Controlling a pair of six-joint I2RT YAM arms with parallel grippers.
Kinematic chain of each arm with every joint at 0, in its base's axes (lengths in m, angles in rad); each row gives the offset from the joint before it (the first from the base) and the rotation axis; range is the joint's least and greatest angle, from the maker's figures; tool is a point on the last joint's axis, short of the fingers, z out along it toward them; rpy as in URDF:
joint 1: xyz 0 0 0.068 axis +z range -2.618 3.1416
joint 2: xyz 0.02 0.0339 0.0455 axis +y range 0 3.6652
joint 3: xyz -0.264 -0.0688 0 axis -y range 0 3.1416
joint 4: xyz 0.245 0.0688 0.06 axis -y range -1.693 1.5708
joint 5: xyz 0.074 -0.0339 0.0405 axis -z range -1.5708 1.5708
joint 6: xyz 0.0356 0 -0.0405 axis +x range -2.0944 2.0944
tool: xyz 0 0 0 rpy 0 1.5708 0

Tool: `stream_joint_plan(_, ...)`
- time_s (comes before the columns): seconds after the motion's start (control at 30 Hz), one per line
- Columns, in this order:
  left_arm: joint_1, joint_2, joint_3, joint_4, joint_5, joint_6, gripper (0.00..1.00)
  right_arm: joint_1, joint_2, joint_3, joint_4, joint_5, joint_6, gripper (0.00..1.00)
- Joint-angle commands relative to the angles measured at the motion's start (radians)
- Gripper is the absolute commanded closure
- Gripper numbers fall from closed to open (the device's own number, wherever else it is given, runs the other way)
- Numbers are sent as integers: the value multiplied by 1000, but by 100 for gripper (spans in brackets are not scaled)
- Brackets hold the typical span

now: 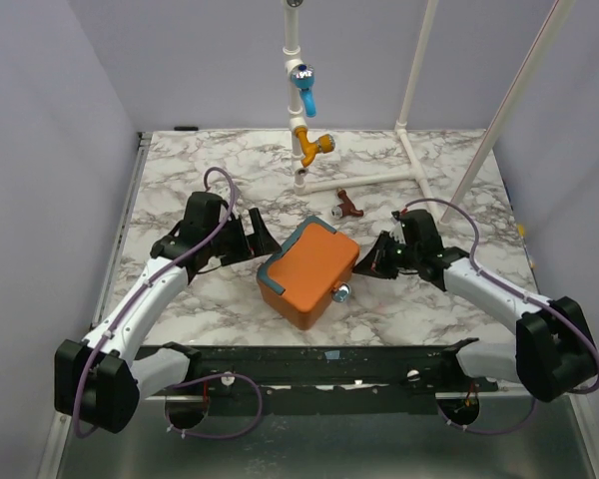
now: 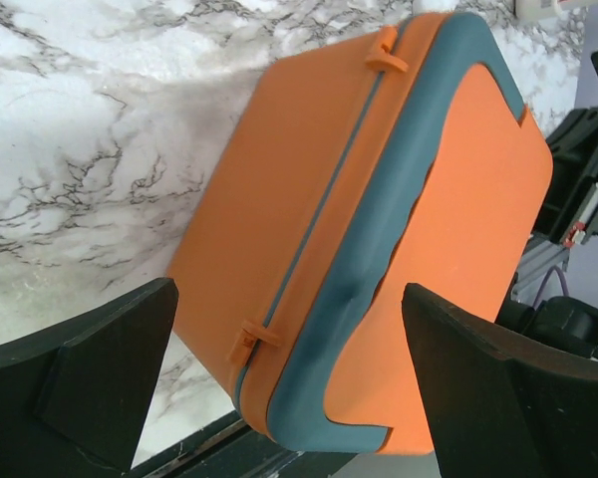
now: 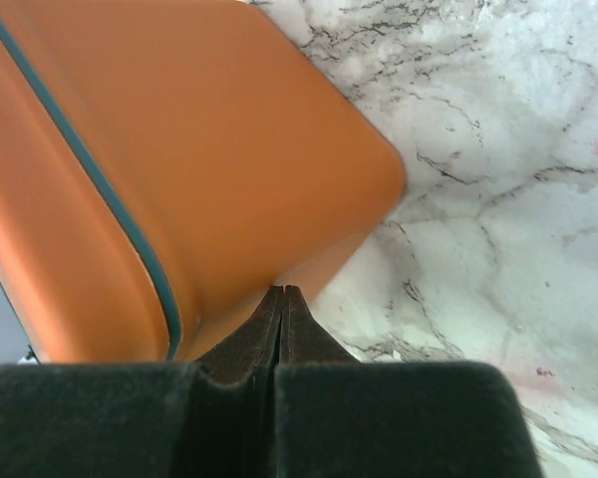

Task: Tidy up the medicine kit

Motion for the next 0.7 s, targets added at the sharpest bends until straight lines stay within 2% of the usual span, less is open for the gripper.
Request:
stream_joint_plan(0.0,-2,-51,-52,52,72,-1,2,6,61,35,122,-33,62,99)
stream_joint_plan(0.37,-2,-188,-147,42,82,-40,2,8,252,208,179,-85,27,99)
stream_joint_plan(0.67,-2,-264,-140,-33,38,-35,2,7,371,367,98,-139,-78,99)
